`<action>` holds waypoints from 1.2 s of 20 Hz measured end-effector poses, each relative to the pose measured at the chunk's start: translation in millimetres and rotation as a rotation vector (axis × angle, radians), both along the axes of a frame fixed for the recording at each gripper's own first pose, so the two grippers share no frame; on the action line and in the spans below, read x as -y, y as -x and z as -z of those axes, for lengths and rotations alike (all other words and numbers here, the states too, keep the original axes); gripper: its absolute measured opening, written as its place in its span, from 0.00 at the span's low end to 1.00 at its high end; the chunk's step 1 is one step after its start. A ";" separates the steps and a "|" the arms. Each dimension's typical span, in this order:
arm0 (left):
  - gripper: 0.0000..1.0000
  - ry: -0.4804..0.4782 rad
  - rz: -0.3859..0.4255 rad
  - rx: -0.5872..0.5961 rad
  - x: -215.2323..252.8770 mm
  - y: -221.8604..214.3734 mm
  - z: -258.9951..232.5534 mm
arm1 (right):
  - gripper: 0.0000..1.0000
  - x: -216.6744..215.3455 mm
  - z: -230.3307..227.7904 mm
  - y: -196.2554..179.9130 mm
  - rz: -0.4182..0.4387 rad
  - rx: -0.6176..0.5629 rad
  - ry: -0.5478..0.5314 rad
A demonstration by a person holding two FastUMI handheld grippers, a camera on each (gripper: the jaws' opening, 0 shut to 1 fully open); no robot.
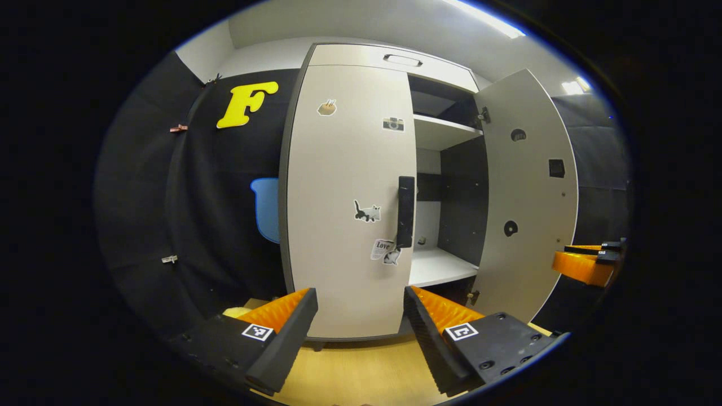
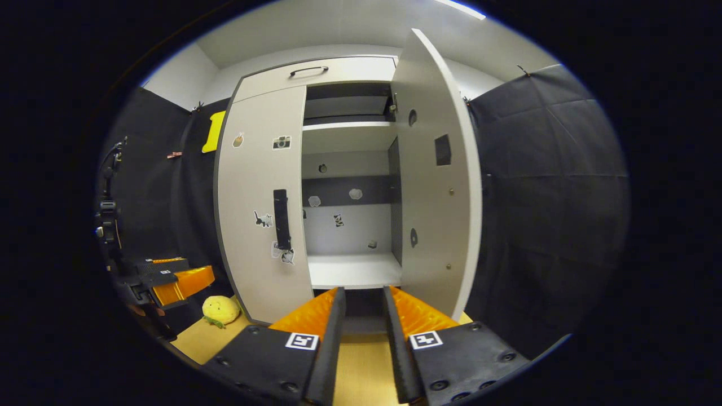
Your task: Open the right door of the double-door shoe cabinet with the right hand, and open the left door with the left hand.
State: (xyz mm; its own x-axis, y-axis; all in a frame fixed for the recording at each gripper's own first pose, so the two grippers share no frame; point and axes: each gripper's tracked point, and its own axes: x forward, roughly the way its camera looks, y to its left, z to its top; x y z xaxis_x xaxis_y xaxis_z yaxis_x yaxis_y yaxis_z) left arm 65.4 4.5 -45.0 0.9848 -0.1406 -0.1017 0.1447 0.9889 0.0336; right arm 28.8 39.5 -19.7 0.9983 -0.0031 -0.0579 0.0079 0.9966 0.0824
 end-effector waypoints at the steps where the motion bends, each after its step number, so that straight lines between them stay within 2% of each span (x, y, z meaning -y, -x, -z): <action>1: 0.95 0.007 0.004 0.009 -4.4 -3.1 -1.6 | 0.64 -6.3 -0.5 -4.6 0.006 0.003 0.006; 3: 0.95 0.029 0.010 0.009 -8.6 -13.2 -4.2 | 0.96 -14.2 0.0 -10.8 0.015 0.007 0.018; 4: 0.95 0.043 0.015 0.015 -7.8 -19.9 -8.0 | 1.00 -18.2 -0.2 -12.7 0.009 0.012 0.023; 8: 0.95 0.031 0.057 0.045 13.0 -57.5 -29.8 | 0.98 -18.7 8.4 -17.1 0.018 0.023 0.052; 11: 0.95 -0.010 0.086 0.042 40.1 -95.8 -35.8 | 0.98 -21.1 20.5 -17.0 0.005 0.006 0.008; 15: 0.95 -0.009 0.096 0.042 74.0 -140.7 -45.8 | 0.98 -21.6 35.9 -20.1 -0.039 -0.023 0.050; 19: 0.95 -0.052 0.089 0.033 98.7 -174.6 -46.9 | 0.98 -14.7 41.7 -23.9 -0.068 -0.043 0.012; 21: 0.92 -0.038 0.075 0.006 106.9 -186.3 -40.5 | 0.98 -9.2 41.8 -23.8 -0.080 -0.042 0.004; 23: 0.84 -0.037 0.047 0.000 110.3 -193.8 -38.4 | 0.98 -4.9 42.7 -23.8 -0.090 -0.040 0.000; 24: 0.74 -0.043 0.030 0.008 109.1 -193.8 -39.9 | 0.96 -3.2 45.0 -22.7 -0.097 -0.042 -0.003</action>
State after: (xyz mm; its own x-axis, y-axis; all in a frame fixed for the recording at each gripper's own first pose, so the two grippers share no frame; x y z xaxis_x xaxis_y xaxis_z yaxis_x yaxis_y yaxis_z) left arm 259.2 -104.6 -5.1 0.9810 -0.1656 -0.1007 0.1737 0.9817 0.0774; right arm 51.6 42.7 -64.7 0.9906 0.0937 -0.0995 -0.0851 0.9925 0.0875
